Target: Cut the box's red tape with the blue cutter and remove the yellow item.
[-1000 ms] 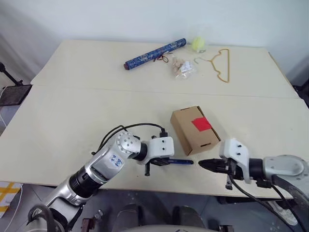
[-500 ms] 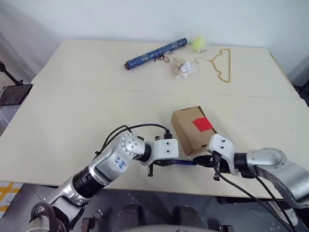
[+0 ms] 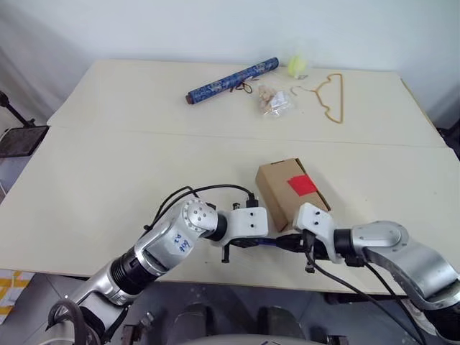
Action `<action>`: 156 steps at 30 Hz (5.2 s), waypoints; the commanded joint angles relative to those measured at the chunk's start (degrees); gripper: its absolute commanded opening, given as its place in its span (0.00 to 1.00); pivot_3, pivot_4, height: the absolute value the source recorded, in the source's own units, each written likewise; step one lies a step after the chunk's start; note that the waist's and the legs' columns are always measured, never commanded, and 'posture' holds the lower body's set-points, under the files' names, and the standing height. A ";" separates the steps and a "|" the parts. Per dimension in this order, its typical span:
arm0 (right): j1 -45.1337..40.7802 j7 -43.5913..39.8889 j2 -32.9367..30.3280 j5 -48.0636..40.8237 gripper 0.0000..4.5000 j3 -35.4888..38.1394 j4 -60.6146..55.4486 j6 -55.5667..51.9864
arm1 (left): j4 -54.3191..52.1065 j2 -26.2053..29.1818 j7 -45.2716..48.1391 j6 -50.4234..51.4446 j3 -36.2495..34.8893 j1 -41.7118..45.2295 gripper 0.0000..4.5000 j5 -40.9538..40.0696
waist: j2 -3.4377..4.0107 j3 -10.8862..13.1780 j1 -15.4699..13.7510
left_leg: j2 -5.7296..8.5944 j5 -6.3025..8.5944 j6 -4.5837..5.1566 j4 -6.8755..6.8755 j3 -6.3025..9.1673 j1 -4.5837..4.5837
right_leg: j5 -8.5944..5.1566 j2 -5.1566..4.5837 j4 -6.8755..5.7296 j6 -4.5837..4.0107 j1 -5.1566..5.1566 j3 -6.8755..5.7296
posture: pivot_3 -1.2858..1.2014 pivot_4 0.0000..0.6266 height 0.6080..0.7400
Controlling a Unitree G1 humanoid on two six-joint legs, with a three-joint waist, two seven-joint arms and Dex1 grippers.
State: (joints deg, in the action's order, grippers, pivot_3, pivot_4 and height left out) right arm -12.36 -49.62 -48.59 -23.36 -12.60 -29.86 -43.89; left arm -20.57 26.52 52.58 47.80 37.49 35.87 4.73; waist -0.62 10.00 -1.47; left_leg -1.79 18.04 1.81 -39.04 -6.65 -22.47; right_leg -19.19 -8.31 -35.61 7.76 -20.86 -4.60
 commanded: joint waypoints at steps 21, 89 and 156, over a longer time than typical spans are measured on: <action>4.89 -0.33 2.00 -19.57 0.05 17.76 -9.44 -13.05 | -2.75 2.94 -1.90 -10.32 -3.19 -5.63 0.09 -0.84 | 0.03 0.03 0.06 | 0.04 0.06 0.06 0.08 0.20 -0.08 | 0.02 -0.16 0.14 0.04 0.10 -0.41 | 0.52 0.24 1.00; -9.72 44.28 -13.61 -89.64 0.04 14.01 14.10 -23.87 | 0.91 -1.85 -1.80 -45.80 -15.21 -6.32 0.09 -2.15 | 0.43 0.49 0.02 | 0.04 -0.24 0.17 -0.03 0.78 -0.90 | 0.31 -0.24 0.64 0.55 0.10 -1.54 | 0.52 0.24 1.00; -25.36 65.65 -35.70 -89.64 0.04 11.01 15.68 -18.34 | 47.16 -18.90 2.37 -27.15 -17.72 23.76 0.00 -8.84 | 0.08 0.97 -0.10 | 0.20 -0.37 0.31 -0.16 0.68 -1.84 | 0.73 -0.27 0.73 1.00 -0.76 -1.64 | 0.52 0.24 1.00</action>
State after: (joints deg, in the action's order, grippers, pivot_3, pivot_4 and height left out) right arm -35.48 13.56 -84.80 -112.21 -0.25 -15.08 -60.85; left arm 29.37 7.77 54.09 19.87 18.93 59.20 -4.77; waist -0.54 10.97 -1.57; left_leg -1.59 17.67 2.12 -39.21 -5.97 -24.31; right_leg -18.46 -8.57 -34.92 8.76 -21.62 -6.24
